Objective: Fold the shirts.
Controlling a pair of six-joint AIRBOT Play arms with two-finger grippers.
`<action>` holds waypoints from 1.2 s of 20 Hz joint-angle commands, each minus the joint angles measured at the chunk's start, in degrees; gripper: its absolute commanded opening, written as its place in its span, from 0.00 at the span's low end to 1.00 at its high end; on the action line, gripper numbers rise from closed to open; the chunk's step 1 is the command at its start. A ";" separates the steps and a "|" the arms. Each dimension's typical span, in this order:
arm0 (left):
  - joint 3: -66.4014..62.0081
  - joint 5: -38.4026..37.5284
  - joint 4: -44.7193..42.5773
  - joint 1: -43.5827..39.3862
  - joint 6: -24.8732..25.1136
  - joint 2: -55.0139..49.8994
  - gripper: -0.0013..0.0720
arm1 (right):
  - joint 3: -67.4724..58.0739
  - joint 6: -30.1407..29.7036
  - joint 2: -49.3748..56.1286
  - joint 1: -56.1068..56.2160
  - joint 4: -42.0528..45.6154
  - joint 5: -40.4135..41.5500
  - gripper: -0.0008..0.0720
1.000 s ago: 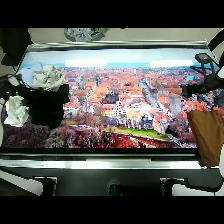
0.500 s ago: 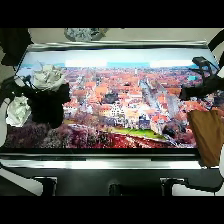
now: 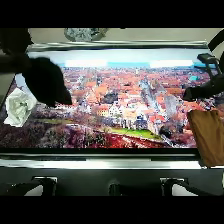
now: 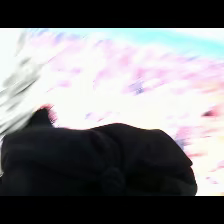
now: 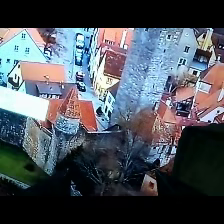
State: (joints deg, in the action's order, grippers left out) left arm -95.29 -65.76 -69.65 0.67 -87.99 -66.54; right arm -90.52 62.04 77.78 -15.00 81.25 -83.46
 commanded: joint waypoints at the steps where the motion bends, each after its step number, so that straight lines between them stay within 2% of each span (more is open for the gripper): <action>1: -0.04 7.21 11.78 -8.50 1.07 9.38 0.06 | 0.00 -0.15 -5.66 -0.02 -0.04 -0.74 0.84; 3: -0.02 9.05 13.07 -14.03 1.40 9.81 0.06 | 0.00 -1.77 -9.42 -0.04 -0.04 -0.85 0.84; 8: 2.82 5.90 12.46 -23.39 2.78 3.41 0.06 | 0.02 -2.89 -17.11 -0.04 -0.02 -6.58 0.84; 12: 9.01 2.08 12.48 -31.93 3.65 -6.73 0.06 | 0.02 -2.91 -18.73 -0.04 -0.02 -12.00 0.84; 17: 14.53 -0.33 14.62 -47.06 3.80 -23.69 0.07 | 0.07 -2.93 -18.34 -0.04 0.00 -9.88 0.84; 18: 14.53 -1.81 16.04 -49.31 3.80 -26.21 0.26 | 0.07 -2.93 -17.94 -0.04 0.00 -9.92 0.84; 19: 14.53 -3.13 16.52 -50.82 3.48 -27.67 0.82 | 0.07 -2.95 -17.42 -0.02 0.00 -9.94 0.84; 20: 14.53 -3.58 16.00 -50.99 3.39 -27.82 0.96 | 0.07 -2.97 -16.70 -0.02 -0.02 -9.97 0.84; 22: 14.19 -4.42 13.62 -47.30 3.37 -25.33 0.96 | 0.09 -3.17 -15.02 -0.02 -0.07 -10.21 0.84; 24: 13.84 -5.44 10.64 -39.65 3.39 -20.98 0.95 | 0.92 -3.17 -13.49 -0.02 -1.68 -10.71 0.84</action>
State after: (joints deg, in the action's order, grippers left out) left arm -81.32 -69.08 -55.86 -44.23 -84.40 -89.93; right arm -90.21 58.94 62.43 -15.00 81.01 -93.60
